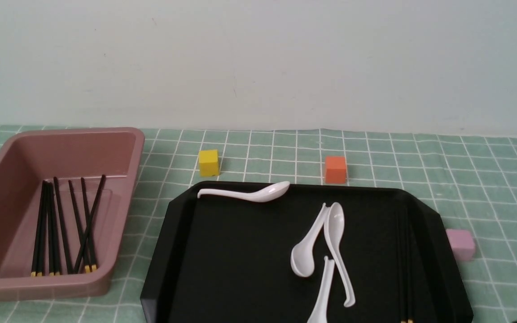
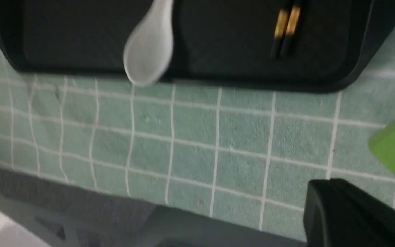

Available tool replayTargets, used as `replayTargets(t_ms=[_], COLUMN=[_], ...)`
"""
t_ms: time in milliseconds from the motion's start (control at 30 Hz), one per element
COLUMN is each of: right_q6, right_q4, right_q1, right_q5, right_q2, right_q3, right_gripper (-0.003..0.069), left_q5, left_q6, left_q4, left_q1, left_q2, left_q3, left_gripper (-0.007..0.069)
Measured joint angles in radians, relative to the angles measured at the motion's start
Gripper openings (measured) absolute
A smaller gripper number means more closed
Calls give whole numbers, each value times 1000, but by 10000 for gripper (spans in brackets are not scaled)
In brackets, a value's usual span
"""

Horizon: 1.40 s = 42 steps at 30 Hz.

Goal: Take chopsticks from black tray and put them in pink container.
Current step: 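Move the gripper over the chopsticks on the black tray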

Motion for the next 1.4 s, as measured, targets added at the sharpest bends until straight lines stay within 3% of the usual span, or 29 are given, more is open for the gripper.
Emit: replayTargets(t_ms=[167, 267, 367, 467, 600, 733, 900, 1133, 1333, 1400], right_q6=[-113, -69, 82, 322, 644, 890, 999, 1013, 1008, 995], right_q4=[104, 99, 1, -197, -446, -644, -732, -727, -687, -681], right_q1=[47, 170, 291, 400, 506, 540, 541, 541, 541, 541], right_q5=[-50, -110, -181, -257, -316, -374, -415, -452, -446, -444], right_q2=[182, 279, 340, 412, 504, 593, 678, 737, 747, 740], right_q3=[-15, -68, -122, -183, -236, -251, -251, -271, -279, -282], right_gripper=[12, 17, 29, 70, 184, 311, 380, 357, 162, 139], left_q5=[0, 0, 0, 0, 0, 0, 0, 0, 0, 0], left_q6=[0, 0, 0, 0, 0, 0, 0, 0, 0, 0], left_q4=[0, 0, 0, 0, 0, 0, 0, 0, 0, 0], left_q1=[0, 0, 0, 0, 0, 0, 0, 0, 0, 0], left_q2=[0, 0, 0, 0, 0, 0, 0, 0, 0, 0], left_q3=[0, 0, 0, 0, 0, 0, 0, 0, 0, 0], left_gripper=[153, 156, 159, 164, 166, 166, 167, 174, 174, 176])
